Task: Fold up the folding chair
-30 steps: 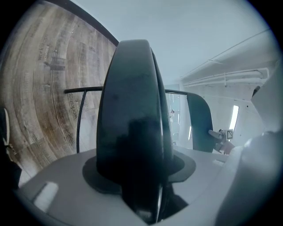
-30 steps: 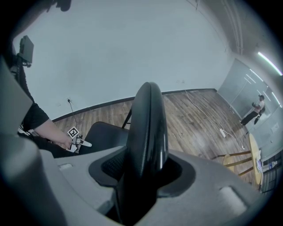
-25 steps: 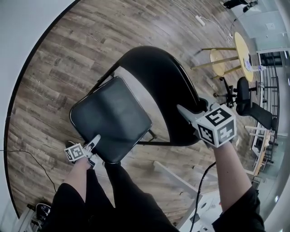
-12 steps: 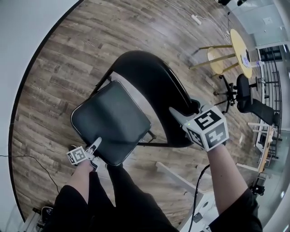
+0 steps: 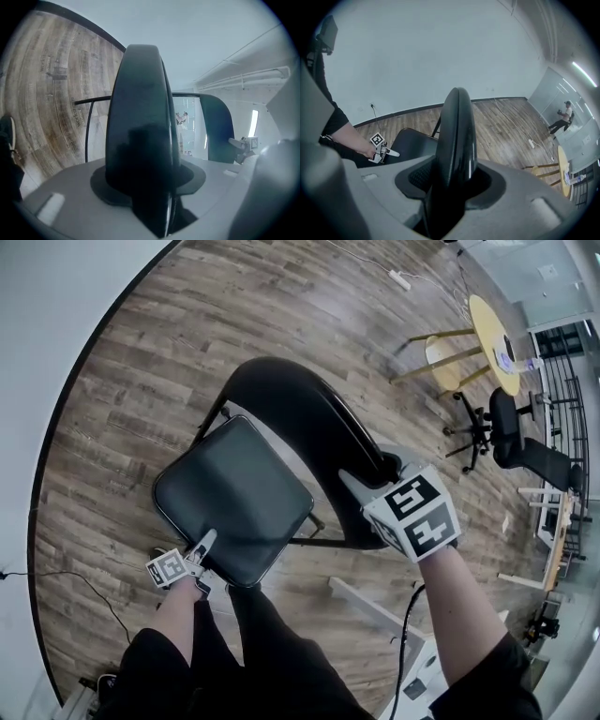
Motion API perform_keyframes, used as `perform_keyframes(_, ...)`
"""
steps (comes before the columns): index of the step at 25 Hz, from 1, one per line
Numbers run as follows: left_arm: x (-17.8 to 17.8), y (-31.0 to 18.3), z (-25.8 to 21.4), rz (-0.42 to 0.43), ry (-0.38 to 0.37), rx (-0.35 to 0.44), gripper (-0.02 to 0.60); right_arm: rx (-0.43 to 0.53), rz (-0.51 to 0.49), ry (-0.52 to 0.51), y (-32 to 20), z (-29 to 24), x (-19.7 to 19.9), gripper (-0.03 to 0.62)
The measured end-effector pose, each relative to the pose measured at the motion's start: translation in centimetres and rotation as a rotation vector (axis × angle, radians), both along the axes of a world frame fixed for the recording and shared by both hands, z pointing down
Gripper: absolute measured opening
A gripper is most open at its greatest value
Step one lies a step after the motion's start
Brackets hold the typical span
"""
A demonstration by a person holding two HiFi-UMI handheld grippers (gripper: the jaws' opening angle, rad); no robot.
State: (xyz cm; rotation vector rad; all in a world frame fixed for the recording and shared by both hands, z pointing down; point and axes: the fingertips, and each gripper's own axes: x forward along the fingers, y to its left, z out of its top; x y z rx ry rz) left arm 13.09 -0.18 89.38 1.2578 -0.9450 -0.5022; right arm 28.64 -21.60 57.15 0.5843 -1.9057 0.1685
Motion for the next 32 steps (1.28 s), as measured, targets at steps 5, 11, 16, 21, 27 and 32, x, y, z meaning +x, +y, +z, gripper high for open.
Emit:
perform_keyframes(5,0.1,-0.2,-0.6,0.004,-0.021,-0.013,0.206,0.001,0.004,0.006,0.8,-0.5,-0.4,0.175)
perform_keyframes(11,0.5,-0.1,-1.2,-0.009,-0.022,-0.033,0.198,0.006,-0.003,0.006,1.8,-1.0,-1.3,0.172)
perform_keyframes(16,0.7,0.3,-1.6,-0.026,-0.034,-0.05,0.196,0.012,-0.021,0.009,2.6,-1.2,-1.8,0.171)
perform_keyframes(21,0.9,0.5,-1.9,-0.038,-0.043,-0.069,0.195,0.02,-0.033,0.012,3.5,-1.6,-2.4,0.169)
perform_keyframes(27,1.1,0.2,-2.6,-0.043,-0.061,-0.087,0.193,0.025,-0.037,0.016,4.2,-2.1,-2.8,0.164)
perform_keyframes(32,1.4,0.7,-2.7,-0.058,-0.076,-0.107,0.193,0.029,-0.054,0.015,5.4,-2.1,-3.3,0.158)
